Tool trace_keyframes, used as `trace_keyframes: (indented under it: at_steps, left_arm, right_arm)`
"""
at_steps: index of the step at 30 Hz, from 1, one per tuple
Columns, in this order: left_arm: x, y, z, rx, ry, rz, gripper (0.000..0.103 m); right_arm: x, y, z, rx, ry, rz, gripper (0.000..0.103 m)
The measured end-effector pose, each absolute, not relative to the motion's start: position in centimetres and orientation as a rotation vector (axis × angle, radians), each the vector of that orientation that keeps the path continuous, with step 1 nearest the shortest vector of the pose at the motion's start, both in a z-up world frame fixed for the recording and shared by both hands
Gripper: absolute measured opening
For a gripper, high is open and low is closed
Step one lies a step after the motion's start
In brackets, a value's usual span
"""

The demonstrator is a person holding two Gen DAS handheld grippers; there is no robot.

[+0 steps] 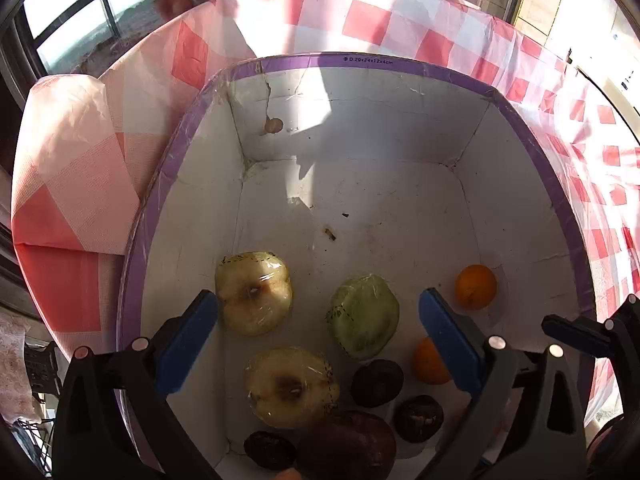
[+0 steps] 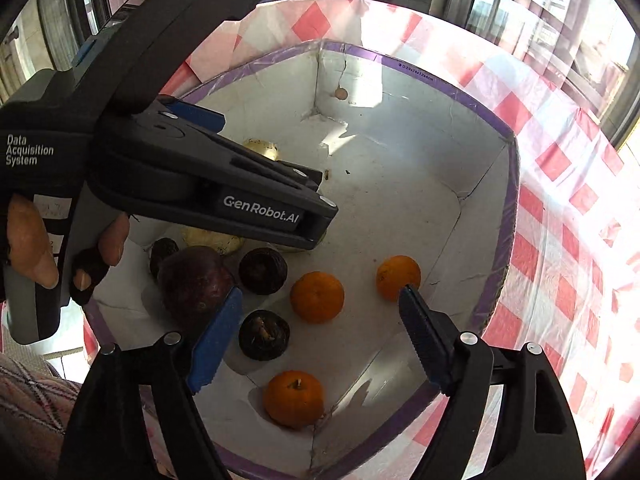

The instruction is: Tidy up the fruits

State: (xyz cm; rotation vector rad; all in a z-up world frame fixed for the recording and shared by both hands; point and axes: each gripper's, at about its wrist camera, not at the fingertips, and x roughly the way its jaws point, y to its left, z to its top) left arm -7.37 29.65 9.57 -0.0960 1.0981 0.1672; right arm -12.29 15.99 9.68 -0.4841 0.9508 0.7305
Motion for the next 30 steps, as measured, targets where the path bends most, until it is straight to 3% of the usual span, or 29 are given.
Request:
trace_keyframes:
  at_steps: [3, 30]
  left_arm:
    - [-7.4, 30.0, 9.7, -0.116, 1.098, 0.169, 0.101]
    - [-7.7, 30.3, 10.2, -0.101, 1.170, 0.215, 0.101]
  right_arm:
    - [-12.4, 15.8, 9.7, -0.477, 0.963, 0.723, 0.087]
    - [-12.4, 15.4, 9.5, -0.461, 0.976, 0.716, 0.087]
